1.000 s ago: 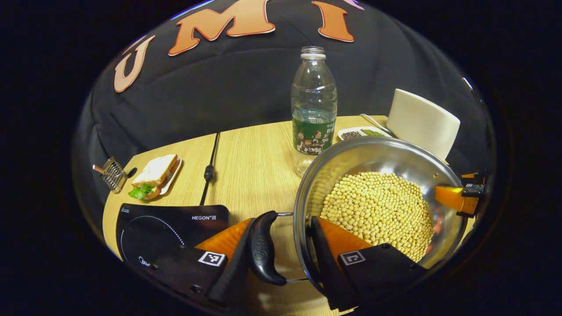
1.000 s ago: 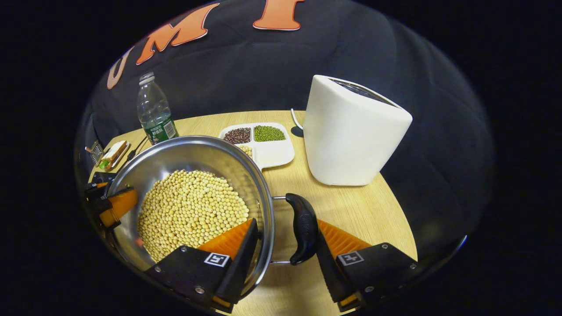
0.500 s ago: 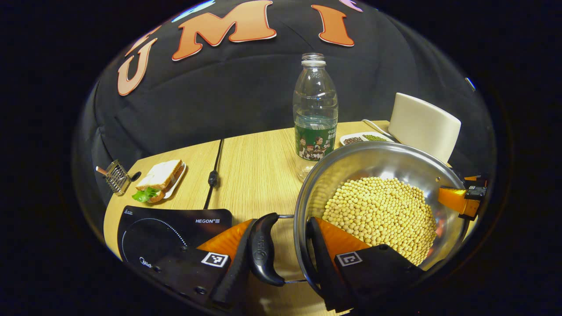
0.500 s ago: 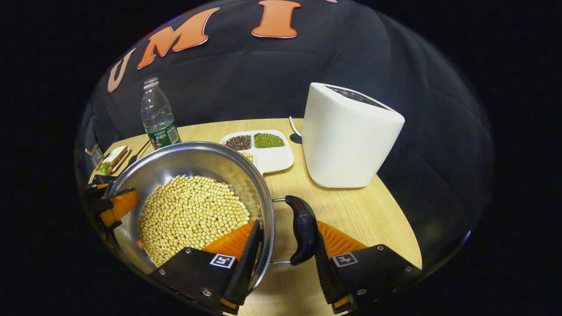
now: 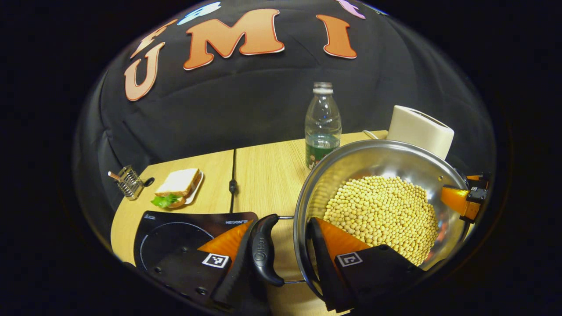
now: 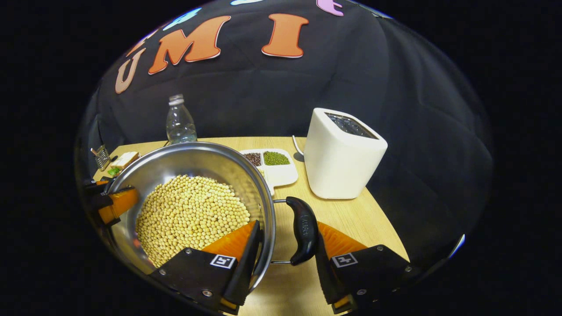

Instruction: First push the handle of the pot to place it horizontally, then grasp the pot with both hands and set it on the induction cooktop.

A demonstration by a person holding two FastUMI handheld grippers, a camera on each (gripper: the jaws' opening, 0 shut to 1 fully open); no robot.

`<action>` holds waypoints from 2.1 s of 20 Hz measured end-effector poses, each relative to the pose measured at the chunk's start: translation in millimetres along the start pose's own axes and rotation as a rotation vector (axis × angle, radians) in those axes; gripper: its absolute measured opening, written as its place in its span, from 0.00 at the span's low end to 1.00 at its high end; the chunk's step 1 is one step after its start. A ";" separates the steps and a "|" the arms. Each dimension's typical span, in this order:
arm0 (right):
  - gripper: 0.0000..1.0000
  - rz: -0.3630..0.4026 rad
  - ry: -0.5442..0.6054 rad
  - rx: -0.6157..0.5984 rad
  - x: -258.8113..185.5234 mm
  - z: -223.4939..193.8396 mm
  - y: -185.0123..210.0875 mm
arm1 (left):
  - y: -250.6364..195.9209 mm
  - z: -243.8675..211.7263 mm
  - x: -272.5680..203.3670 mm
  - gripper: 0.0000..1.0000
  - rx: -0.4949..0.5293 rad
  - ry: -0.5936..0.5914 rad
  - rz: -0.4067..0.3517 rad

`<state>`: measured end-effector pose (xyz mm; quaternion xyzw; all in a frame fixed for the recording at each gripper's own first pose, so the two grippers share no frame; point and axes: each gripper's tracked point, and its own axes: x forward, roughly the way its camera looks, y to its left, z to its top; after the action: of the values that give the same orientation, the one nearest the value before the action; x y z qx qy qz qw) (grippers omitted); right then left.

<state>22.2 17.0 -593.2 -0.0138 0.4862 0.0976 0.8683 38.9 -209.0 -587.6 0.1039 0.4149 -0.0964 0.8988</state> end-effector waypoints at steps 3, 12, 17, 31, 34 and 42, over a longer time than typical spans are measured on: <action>0.65 0.009 -0.010 0.000 3.3 0.0 1.5 | 18.7 9.4 -20.5 0.72 -0.008 -0.022 0.012; 0.65 0.112 -0.063 -0.043 16.3 4.8 2.5 | 120.2 23.6 -92.1 0.77 -0.013 -0.076 0.101; 0.65 0.196 -0.080 -0.077 33.8 9.0 4.3 | 189.1 15.5 -120.0 0.74 -0.041 -0.078 0.186; 0.65 0.310 -0.072 -0.150 57.1 32.0 -3.9 | 283.8 -5.8 -149.7 0.74 -0.097 -0.056 0.328; 0.65 0.306 -0.060 -0.156 57.7 33.7 -2.8 | 285.8 -7.0 -150.0 0.74 -0.106 -0.047 0.321; 0.65 0.295 -0.016 -0.167 58.6 34.8 -1.9 | 284.3 -8.7 -149.6 0.77 -0.139 0.004 0.300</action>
<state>81.7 28.5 -624.6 -0.0137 0.4662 0.2643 0.8442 11.0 79.2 -448.3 0.1027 0.4021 0.0679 0.9073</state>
